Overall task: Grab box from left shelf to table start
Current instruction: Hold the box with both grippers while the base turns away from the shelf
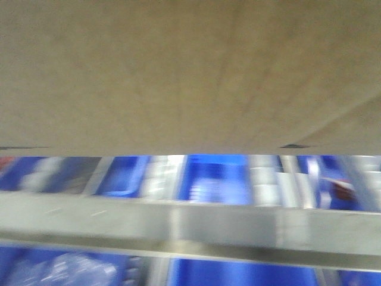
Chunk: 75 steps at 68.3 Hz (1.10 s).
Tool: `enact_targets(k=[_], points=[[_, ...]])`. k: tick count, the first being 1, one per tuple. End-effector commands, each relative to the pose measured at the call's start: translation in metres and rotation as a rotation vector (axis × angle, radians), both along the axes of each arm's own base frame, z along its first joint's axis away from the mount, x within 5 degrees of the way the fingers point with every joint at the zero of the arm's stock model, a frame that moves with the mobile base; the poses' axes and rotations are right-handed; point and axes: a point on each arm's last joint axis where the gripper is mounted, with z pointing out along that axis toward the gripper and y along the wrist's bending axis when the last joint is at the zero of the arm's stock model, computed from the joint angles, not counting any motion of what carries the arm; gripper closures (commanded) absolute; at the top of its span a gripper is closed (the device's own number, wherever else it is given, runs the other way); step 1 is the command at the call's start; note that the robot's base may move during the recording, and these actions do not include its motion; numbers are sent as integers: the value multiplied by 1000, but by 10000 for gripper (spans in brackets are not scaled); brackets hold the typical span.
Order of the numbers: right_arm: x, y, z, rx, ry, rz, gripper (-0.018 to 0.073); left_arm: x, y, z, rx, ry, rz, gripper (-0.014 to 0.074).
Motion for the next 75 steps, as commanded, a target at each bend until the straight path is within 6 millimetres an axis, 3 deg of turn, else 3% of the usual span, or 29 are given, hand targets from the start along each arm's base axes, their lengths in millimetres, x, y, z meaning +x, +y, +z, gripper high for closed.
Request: enact_targets(k=[1,75], points=[[3,-11,20,-94,-173,-139,505,-9,5,29,-53,-244,25,696],[3,-11,20,-94,-173,-139,505,-9,5,29,-53,-244,25,696]])
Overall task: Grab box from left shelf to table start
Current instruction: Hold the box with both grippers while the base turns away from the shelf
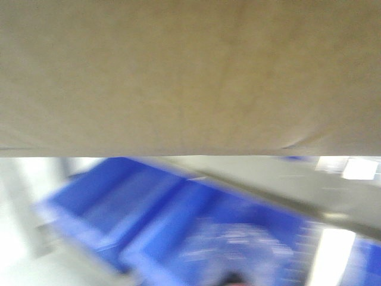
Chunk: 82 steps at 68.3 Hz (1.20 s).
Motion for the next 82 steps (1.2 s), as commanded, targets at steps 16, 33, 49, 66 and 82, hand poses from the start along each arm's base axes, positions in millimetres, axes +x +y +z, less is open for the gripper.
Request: enact_targets(k=[16,33,49,66,82], points=[[3,-11,20,-94,-173,-139,505,-9,5,30,-52,-245,24,696],[3,-11,20,-94,-173,-139,505,-9,5,30,-52,-245,24,696],[3,-11,20,-94,-173,-139,505,-9,5,30,-52,-245,24,696],[3,-11,20,-94,-173,-139,505,-9,5,30,-52,-245,24,696],[3,-11,20,-94,-173,-139,505,-9,5,30,-52,-245,24,696]])
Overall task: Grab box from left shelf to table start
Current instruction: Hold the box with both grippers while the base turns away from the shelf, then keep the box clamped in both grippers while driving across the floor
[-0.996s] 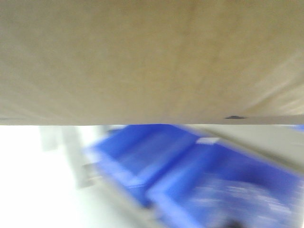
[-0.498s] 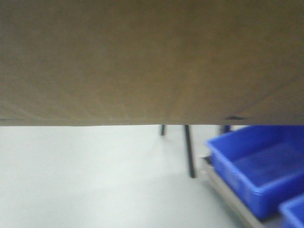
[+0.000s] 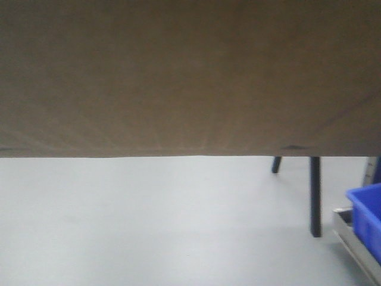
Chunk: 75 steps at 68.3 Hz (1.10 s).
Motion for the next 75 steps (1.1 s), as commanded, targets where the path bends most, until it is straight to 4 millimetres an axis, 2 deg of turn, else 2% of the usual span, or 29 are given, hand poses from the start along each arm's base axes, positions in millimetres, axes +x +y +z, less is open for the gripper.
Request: enact_targets(k=[1,75], points=[[3,-11,20,-94,-173,-139,505,-8,5,30,-51,-242,24,696],[3,-11,20,-94,-173,-139,505,-7,4,30,-50,-238,24,696]])
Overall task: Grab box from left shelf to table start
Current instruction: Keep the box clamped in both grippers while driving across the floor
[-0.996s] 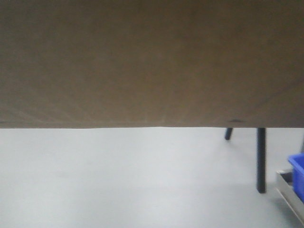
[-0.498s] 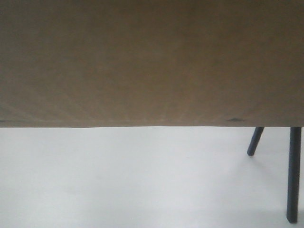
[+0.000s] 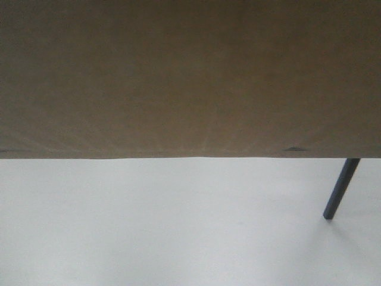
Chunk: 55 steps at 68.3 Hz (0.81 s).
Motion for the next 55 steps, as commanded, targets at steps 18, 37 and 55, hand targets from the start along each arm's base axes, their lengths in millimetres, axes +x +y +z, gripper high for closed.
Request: enact_targets(k=[18,37,55], points=[[3,-11,20,-93,-177,-140,505,-8,5,30,-50,-241,25,696],[3,-11,20,-93,-177,-140,505,-8,5,30,-50,-241,25,696],[3,-11,20,-93,-177,-140,505,-8,5,30,-50,-241,25,696]])
